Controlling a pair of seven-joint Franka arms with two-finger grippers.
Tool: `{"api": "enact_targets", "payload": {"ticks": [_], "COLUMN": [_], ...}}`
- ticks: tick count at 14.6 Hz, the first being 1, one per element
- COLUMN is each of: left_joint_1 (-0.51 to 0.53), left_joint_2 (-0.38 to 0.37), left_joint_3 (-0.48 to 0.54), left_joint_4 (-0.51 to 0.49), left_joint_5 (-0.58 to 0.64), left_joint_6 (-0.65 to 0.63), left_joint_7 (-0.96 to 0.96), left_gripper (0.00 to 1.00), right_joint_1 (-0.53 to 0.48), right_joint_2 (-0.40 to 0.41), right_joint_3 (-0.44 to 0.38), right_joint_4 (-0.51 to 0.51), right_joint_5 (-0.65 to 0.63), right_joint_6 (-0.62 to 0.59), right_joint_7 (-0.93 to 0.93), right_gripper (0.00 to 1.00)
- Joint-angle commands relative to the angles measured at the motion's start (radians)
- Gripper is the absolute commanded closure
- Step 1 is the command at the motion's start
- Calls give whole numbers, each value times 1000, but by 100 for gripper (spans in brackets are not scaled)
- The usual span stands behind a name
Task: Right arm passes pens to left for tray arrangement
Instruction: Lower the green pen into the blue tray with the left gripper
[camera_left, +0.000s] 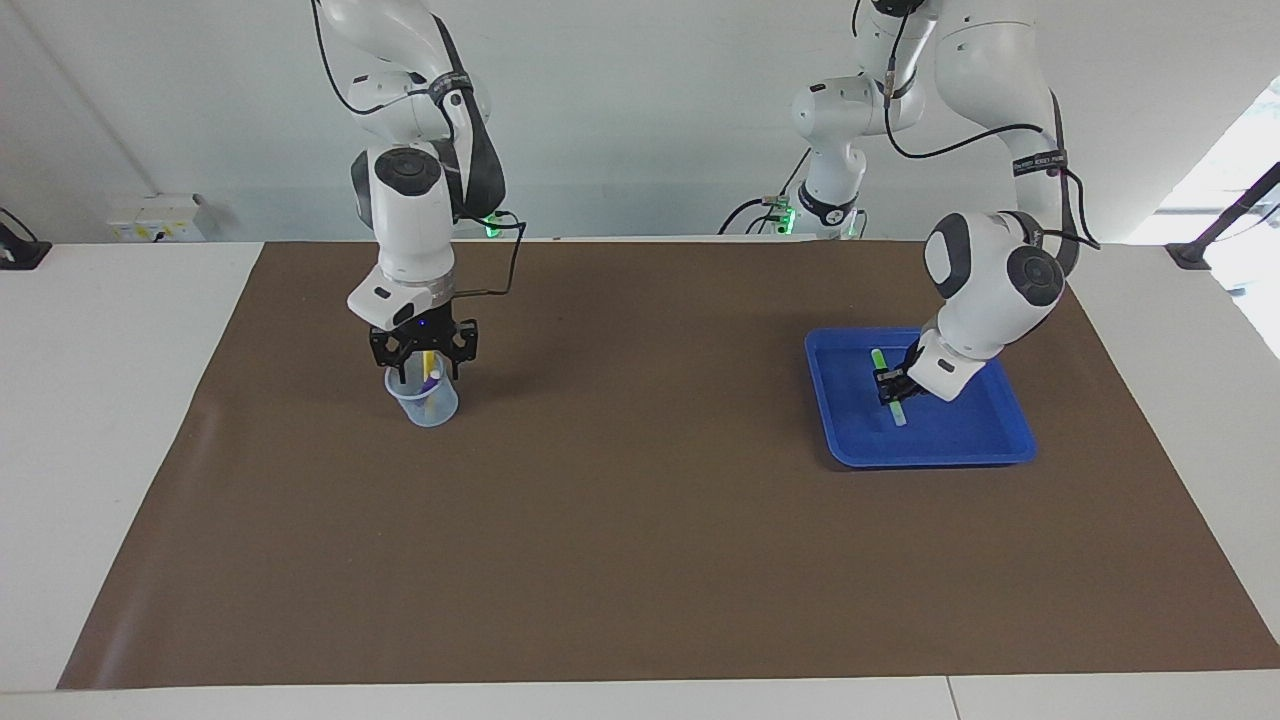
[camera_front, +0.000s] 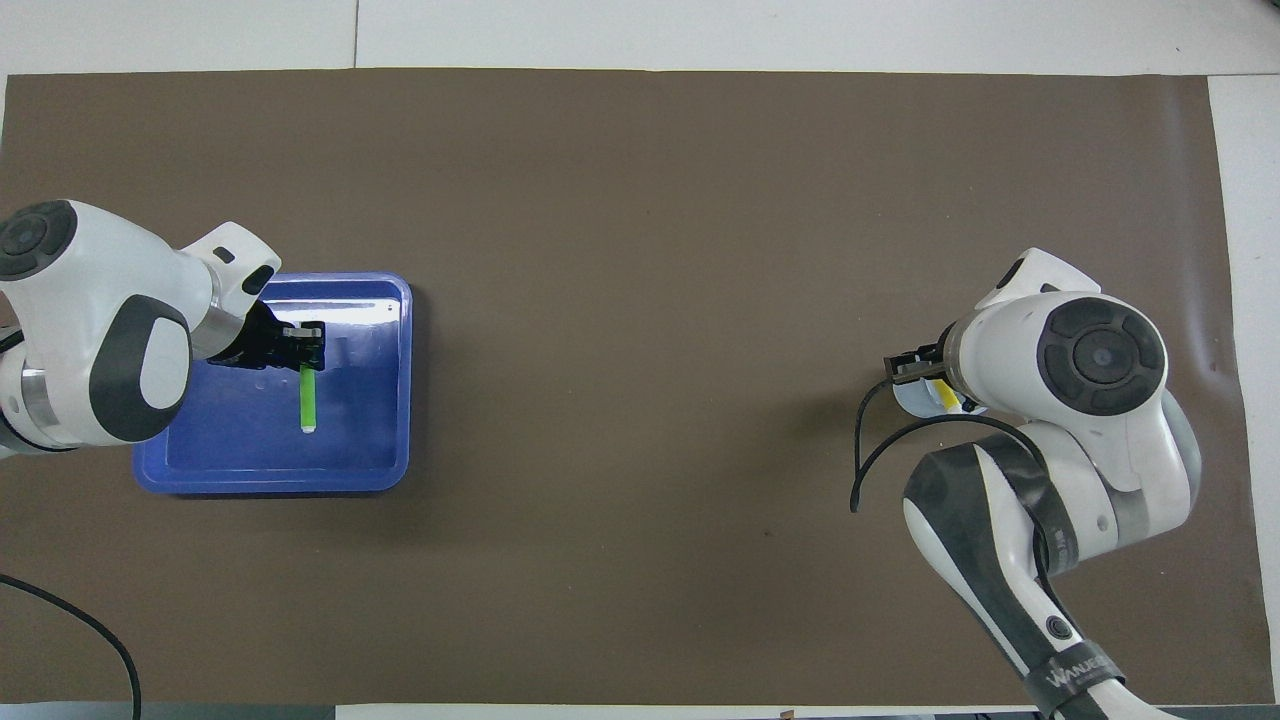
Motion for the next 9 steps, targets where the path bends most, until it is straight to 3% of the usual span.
{"api": "enact_targets", "payload": {"ticks": [1,3,4,5,6,9], "left_joint_1": [-17,-18,-19,-23,-23,-23], "left_joint_2": [25,37,45,50,50,50], "left_joint_3": [5,5,5,5,5,6], "left_joint_4": [18,17,17,17,17,15], "left_joint_5": [23,23,23,23,23,23], "left_joint_6": [31,45,47,57,59,62], "left_joint_7": [14,14,16,16,16,17], "left_gripper": [100,100,100,100,100,100], "right_joint_1": [-8,-8,-8,-8,-8,-8], "right_joint_2": [-14,-14,-14,-16,-14,-13], "right_joint_3": [0,0,2,2,2,0], "right_joint_4": [-21,-21,-21,-21,-20,-17], "right_joint_5": [-27,-48,-67,-74,-74,-76], "right_joint_6": [24,25,25,25,25,34], "right_joint_7": [-26,-26,-26,-26,-24,-24], "right_gripper": [34,56,70,91,100,100]}}
